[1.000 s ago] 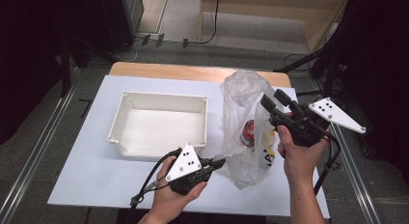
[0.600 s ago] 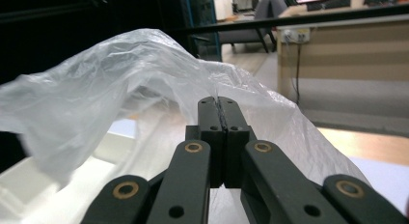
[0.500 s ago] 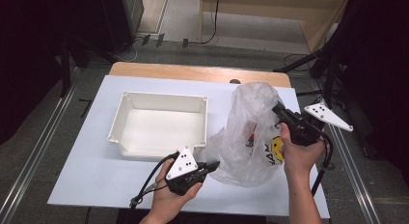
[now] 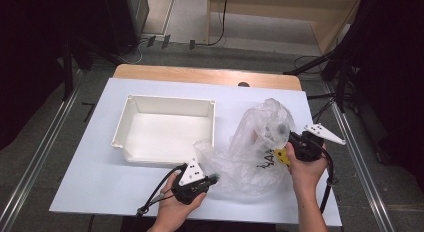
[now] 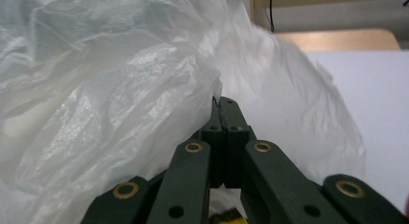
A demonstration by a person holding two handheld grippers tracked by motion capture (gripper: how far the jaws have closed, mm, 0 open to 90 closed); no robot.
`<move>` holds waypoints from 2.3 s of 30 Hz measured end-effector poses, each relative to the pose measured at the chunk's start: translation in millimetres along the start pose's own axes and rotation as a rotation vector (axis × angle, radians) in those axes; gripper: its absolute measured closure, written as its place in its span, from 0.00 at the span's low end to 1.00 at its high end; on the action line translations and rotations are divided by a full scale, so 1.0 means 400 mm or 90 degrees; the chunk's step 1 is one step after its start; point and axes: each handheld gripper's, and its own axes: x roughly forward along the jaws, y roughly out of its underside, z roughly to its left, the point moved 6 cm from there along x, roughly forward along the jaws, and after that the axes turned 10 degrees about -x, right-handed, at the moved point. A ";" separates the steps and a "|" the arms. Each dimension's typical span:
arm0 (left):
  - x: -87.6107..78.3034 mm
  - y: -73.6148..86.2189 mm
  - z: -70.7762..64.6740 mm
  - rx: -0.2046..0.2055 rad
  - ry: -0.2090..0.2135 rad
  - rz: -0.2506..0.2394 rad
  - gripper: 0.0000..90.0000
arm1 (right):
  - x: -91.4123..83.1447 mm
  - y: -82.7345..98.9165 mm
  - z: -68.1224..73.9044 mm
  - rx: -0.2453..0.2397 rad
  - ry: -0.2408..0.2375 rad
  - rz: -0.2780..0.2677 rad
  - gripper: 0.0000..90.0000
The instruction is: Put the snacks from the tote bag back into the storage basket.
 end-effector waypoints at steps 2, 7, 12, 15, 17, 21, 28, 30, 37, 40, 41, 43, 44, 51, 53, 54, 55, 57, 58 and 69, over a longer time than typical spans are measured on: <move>0.009 0.015 0.005 0.006 -0.012 0.027 1.00 | 0.016 0.035 -0.010 0.010 0.006 0.020 1.00; 0.025 0.038 0.005 0.019 -0.016 0.061 1.00 | 0.031 0.089 -0.036 0.028 0.028 0.051 1.00; 0.032 0.047 0.002 0.035 -0.029 0.083 1.00 | 0.031 0.130 -0.060 0.049 0.050 0.075 1.00; 0.037 0.052 0.000 0.045 -0.038 0.094 1.00 | 0.034 0.178 -0.088 0.070 0.072 0.110 1.00; 0.036 0.052 0.002 0.043 -0.037 0.095 1.00 | 0.032 0.182 -0.093 0.083 0.070 0.114 1.00; 0.037 0.051 0.008 0.023 -0.022 0.096 1.00 | 0.040 0.196 -0.099 0.077 0.085 0.162 1.00; 0.019 0.051 -0.006 0.053 0.007 0.060 0.92 | 0.002 0.182 -0.080 0.060 0.050 0.068 0.57; 0.017 0.050 -0.007 0.051 0.011 0.047 0.92 | -0.015 0.179 -0.074 0.051 0.041 0.043 0.52; 0.002 0.042 0.002 0.015 0.043 0.016 0.96 | -0.049 0.140 -0.073 0.047 0.028 0.016 0.32; 0.002 0.039 0.004 0.010 0.044 0.012 0.98 | -0.067 0.119 -0.061 0.033 0.007 0.011 0.22; 0.002 0.038 0.005 0.007 0.046 0.011 0.99 | -0.077 0.105 -0.053 0.018 0.000 0.005 0.18; 0.004 0.034 0.008 -0.001 0.053 0.010 1.00 | -0.093 0.087 -0.039 0.006 -0.015 -0.007 0.17; 0.004 0.032 0.009 -0.005 0.055 0.011 1.00 | -0.106 0.070 -0.024 -0.013 -0.026 -0.020 0.17; 0.008 0.026 0.011 -0.001 0.057 0.011 1.00 | -0.142 0.019 0.005 -0.029 -0.050 -0.053 0.14; 0.009 0.027 0.010 0.001 0.059 0.009 1.00 | -0.145 0.016 0.008 -0.030 -0.052 -0.054 0.13; 0.008 0.027 0.009 0.005 0.059 0.011 1.00 | -0.148 0.013 0.013 -0.027 -0.058 -0.055 0.10; 0.008 0.028 0.008 0.005 0.062 0.011 1.00 | -0.149 0.010 0.016 -0.031 -0.059 -0.058 0.08; 0.005 0.028 0.009 -0.001 0.073 0.004 1.00 | -0.144 -0.001 0.024 -0.027 -0.061 -0.058 0.08; 0.005 0.028 0.009 -0.001 0.073 0.004 1.00 | -0.144 -0.001 0.024 -0.027 -0.061 -0.058 0.08; 0.008 0.037 -0.005 0.031 0.072 0.012 1.00 | -0.059 -0.065 0.024 -0.041 -0.049 -0.074 0.69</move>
